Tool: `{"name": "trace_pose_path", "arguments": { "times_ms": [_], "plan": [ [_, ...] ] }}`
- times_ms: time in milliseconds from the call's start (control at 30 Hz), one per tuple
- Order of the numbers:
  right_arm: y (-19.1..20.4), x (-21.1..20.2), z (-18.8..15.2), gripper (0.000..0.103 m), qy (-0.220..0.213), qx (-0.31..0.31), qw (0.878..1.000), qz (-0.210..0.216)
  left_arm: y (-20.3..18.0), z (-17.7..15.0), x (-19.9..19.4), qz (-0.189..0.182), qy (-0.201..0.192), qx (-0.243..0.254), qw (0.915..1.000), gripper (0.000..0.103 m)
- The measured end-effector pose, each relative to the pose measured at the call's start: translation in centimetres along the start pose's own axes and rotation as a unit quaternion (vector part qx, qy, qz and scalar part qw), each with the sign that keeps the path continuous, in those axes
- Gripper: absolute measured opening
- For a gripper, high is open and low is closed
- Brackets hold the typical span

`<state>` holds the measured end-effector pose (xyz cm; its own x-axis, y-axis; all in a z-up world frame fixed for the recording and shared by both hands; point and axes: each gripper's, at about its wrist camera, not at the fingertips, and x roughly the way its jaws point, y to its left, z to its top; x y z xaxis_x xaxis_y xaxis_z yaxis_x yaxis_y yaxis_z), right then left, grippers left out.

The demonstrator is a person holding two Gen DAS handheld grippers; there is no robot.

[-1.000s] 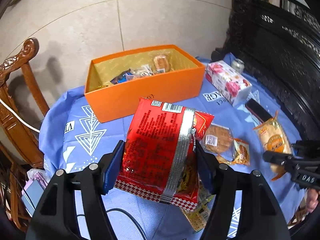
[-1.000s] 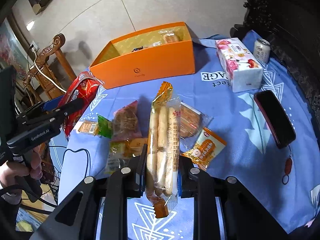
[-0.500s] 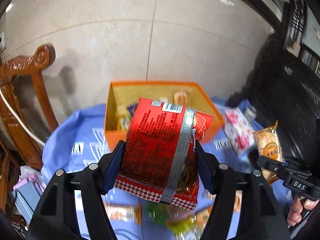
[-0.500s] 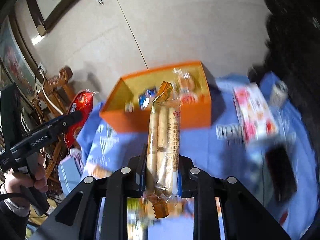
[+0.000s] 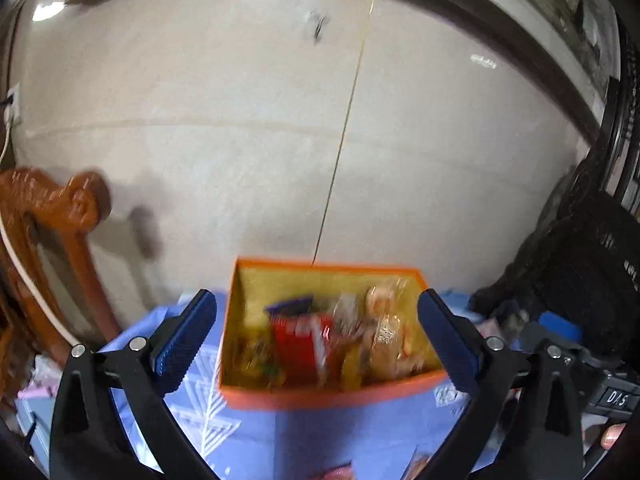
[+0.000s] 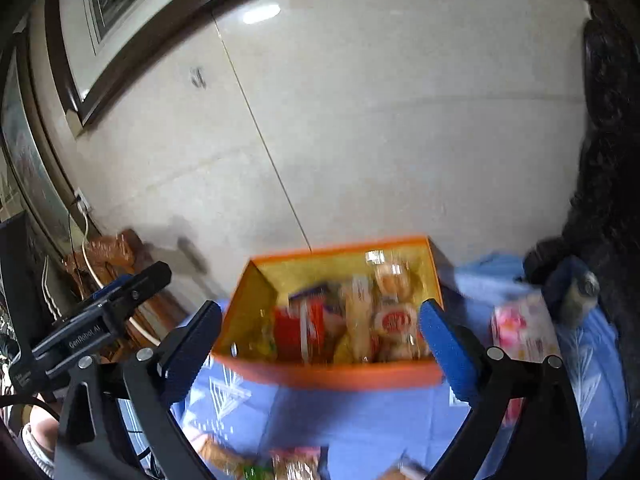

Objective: Organize snacks
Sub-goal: 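Move both tools back over the remaining snacks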

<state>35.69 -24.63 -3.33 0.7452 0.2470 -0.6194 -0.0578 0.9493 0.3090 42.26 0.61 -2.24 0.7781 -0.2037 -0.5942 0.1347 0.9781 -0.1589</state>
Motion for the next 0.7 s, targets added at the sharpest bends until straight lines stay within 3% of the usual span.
{"name": "trace_pose_path", "arguments": {
  "times_ms": [233,433,533,700],
  "plan": [
    [-1.8,-0.3,-6.3,0.099,0.077,0.010,0.997,-0.024,0.7,-5.7,-1.8,0.024,0.046,0.010,0.9986,0.099],
    [-3.8,-1.9,-13.0,0.099,0.118,0.025,0.991,-0.059,1.6,-11.1,-4.6,0.018,0.084,-0.010,0.9962,0.099],
    [-4.4,-2.1,-16.9,0.099,0.149,0.011,0.986,-0.067,1.7,-13.9,-6.0,0.012,0.091,-0.009,0.9957,0.099],
    [-4.2,-2.0,-21.2,0.099,0.180,-0.048,0.980,-0.064,1.1,-17.9,-8.6,0.008,0.098,0.041,0.9943,0.099]
  ]
}}
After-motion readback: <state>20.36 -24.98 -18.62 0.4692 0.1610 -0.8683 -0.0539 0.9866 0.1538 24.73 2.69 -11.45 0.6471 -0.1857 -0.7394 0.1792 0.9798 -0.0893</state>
